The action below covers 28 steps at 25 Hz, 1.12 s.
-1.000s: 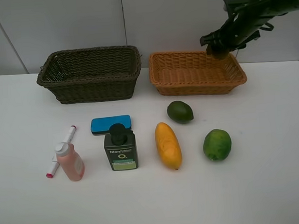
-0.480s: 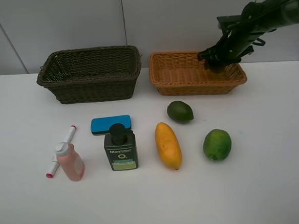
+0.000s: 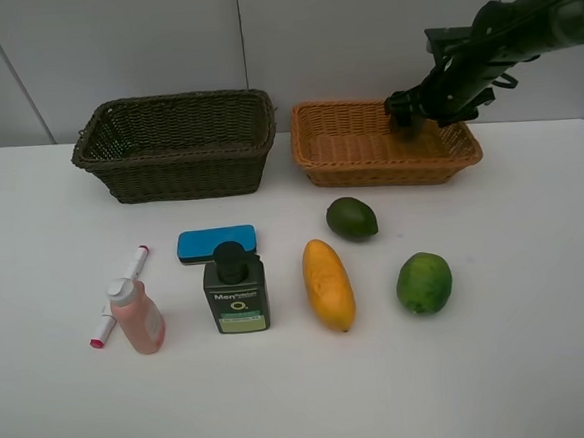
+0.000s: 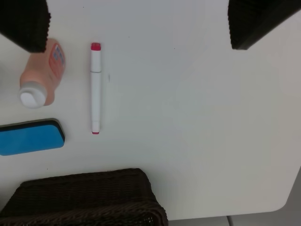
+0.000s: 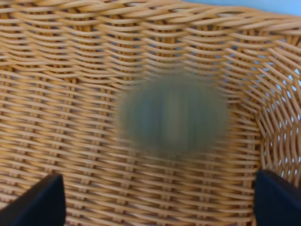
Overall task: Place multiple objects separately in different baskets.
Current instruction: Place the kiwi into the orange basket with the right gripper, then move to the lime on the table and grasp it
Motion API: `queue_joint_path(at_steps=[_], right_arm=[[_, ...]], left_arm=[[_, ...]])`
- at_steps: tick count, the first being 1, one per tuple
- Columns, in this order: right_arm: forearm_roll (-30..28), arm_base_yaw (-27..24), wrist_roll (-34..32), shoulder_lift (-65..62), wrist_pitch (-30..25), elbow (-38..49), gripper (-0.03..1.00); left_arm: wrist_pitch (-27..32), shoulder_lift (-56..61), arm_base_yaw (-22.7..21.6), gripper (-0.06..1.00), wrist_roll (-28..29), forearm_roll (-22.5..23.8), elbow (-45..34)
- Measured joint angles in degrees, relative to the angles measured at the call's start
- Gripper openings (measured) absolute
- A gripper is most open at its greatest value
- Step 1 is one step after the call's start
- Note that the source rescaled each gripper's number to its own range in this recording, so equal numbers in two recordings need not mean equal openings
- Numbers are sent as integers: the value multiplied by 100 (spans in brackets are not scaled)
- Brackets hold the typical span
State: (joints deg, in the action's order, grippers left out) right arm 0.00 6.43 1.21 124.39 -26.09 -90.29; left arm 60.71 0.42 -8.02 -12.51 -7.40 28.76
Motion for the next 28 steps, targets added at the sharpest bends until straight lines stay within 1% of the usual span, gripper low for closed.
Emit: queue_joint_path(at_steps=[3,7,13,18,24,28], right_arm=[[0,0,0,0,-48,0,96],[0,0,0,0,-66,0,96],[0,19,0,-88,-271,0,97],[0,149,-11,-473,-716,0,97],[0,349,-234,-1033,-1604,49,97],[0,453,-295,-1493,-1832,417,97]], left_arm=[[0,0,0,100,0,0,0],[0,0,0,100,0,0,0],[0,0,0,100,0,0,0],[0,0,0,100,0,0,0],[0,0,0,100,0,0,0],[0,0,0,100,0,0,0]])
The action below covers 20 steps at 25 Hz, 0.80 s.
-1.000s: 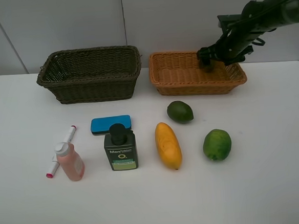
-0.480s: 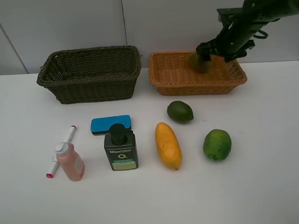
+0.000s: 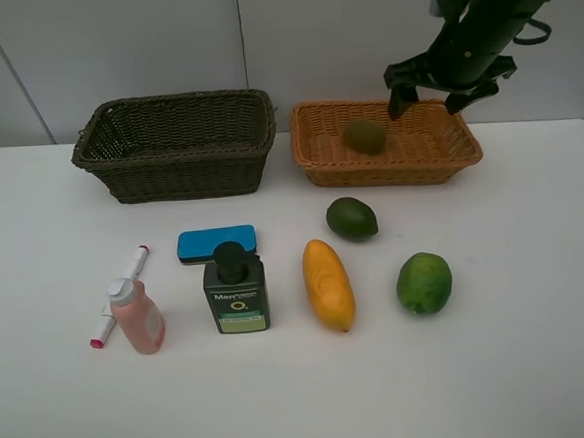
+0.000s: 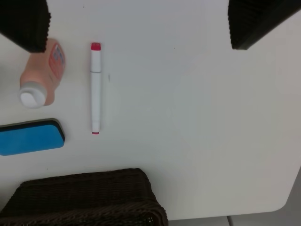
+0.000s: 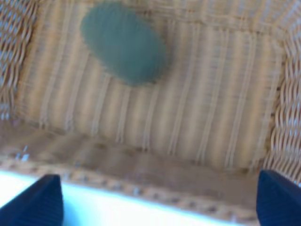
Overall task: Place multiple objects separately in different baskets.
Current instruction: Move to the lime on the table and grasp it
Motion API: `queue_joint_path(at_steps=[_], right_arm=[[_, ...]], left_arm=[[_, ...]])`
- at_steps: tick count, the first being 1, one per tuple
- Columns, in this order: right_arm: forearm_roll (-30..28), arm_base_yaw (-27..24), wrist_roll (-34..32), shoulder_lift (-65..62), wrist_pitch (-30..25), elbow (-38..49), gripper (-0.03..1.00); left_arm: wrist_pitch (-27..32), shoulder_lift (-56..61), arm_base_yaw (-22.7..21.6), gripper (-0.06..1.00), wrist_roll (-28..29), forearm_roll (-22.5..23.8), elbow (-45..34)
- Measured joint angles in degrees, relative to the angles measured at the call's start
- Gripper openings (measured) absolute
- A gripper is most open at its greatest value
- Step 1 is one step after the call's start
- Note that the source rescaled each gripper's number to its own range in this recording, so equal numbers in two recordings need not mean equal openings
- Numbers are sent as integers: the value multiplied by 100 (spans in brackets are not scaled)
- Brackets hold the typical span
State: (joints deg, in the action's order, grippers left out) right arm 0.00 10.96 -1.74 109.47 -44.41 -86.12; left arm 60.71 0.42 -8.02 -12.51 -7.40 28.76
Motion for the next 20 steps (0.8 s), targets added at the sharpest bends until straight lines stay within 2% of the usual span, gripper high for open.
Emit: queue_joint_path(at_steps=[11,17,20], right_arm=[[0,694,-553,-1360,14,2065,97],[0,1147,-1038,-1608,31,2933,97],[0,1265,-1354,-1619,208,3272,97]], left_arm=[[0,0,0,100,0,0,0],[0,0,0,100,0,0,0],[0,0,0,100,0,0,0]])
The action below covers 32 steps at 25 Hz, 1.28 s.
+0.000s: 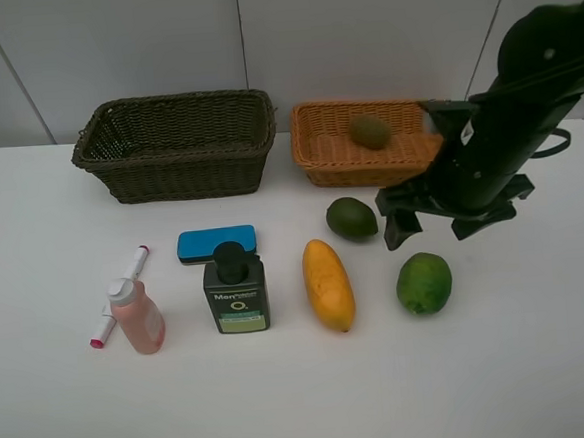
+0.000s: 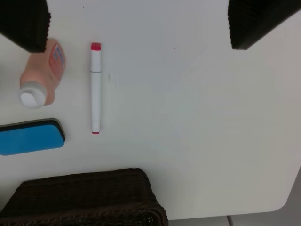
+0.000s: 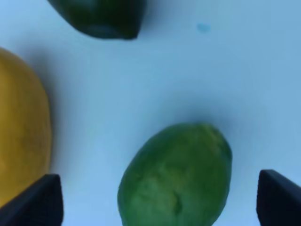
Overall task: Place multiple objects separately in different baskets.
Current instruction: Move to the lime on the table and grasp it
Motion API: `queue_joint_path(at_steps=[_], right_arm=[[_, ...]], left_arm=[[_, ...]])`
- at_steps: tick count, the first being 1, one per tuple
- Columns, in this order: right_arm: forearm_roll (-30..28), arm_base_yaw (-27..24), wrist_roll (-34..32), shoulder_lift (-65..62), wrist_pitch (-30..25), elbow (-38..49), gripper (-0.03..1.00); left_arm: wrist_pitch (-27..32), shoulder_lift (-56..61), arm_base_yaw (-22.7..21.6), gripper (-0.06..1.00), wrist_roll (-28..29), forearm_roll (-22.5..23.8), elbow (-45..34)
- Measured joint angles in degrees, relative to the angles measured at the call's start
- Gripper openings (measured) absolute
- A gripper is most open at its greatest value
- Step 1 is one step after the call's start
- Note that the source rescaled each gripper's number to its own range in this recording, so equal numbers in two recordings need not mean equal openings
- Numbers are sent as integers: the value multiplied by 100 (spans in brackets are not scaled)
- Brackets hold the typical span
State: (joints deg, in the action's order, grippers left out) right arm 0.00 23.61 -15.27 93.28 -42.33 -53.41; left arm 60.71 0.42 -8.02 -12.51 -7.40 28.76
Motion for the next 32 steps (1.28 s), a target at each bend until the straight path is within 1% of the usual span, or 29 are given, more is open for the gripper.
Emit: queue_joint_path(at_steps=[4,7,12,16,21,29,30,31,32], right_arm=[[150,15,-180,0,355,341,98],[203,15,-192,0,486,473,99],[219,15,-286,18,605,569,99],[219,15,-290,323,634,573,99],[219,15,-290,696,859,573,99],[219,15,-290,1170,1027,580,99],[214,15,-290,1183,1046,580,97],[206,15,-290,1190,1058,580,90],[199,15,-290,1190,1064,580,81]], left_arm=[[0,0,0,100,0,0,0],[0,0,0,100,0,0,0],[0,0,0,100,0,0,0],[0,0,0,100,0,0,0],[0,0,0,100,0,0,0],[0,0,0,100,0,0,0],[0,0,0,100,0,0,0],[0,0,0,100,0,0,0],[0,0,0,100,0,0,0]])
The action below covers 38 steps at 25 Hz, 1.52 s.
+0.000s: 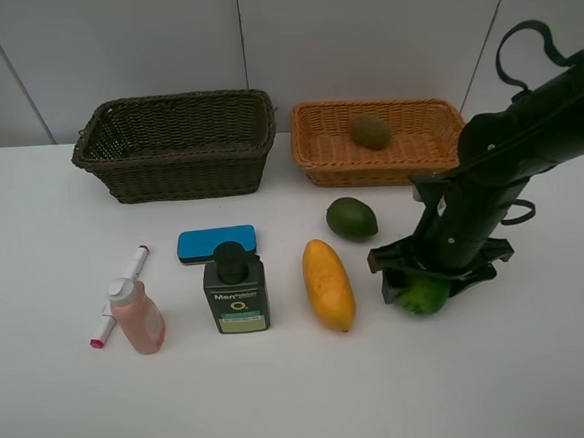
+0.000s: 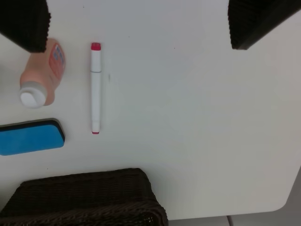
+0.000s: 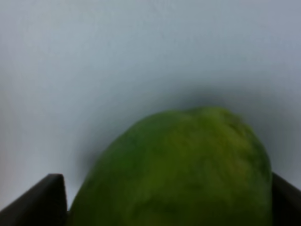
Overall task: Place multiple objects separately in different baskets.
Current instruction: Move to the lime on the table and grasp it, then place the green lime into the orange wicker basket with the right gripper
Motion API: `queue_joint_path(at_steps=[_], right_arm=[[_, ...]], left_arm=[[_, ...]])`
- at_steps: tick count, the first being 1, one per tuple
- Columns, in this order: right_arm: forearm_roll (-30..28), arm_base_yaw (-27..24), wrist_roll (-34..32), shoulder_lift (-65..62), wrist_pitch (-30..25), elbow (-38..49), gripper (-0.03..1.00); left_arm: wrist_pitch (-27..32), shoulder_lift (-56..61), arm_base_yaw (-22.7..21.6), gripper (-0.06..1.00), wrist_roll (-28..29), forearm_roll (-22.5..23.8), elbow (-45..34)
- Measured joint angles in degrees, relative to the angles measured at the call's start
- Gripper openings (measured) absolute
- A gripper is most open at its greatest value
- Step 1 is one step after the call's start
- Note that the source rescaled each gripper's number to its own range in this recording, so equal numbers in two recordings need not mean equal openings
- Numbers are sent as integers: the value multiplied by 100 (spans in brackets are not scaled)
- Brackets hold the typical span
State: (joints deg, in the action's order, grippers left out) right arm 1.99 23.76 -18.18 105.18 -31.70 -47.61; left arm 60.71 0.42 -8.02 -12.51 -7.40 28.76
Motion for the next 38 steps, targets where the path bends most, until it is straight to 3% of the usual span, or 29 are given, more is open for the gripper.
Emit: queue_joint_path(at_steps=[1,2,17,29,38], right_arm=[[-21,0,0,0,5,0,58],[-21,0,5,0,5,0,51],[-44,0,5,0,-24,0,51],[-63,0,5,-631,-506,0,51],[-785,-185,159,-763,-1611,-1227,51]], left_arm=[[0,0,0,100,0,0,0],[0,0,0,100,0,0,0],[0,0,0,100,0,0,0],[0,0,0,100,0,0,0],[0,0,0,100,0,0,0]])
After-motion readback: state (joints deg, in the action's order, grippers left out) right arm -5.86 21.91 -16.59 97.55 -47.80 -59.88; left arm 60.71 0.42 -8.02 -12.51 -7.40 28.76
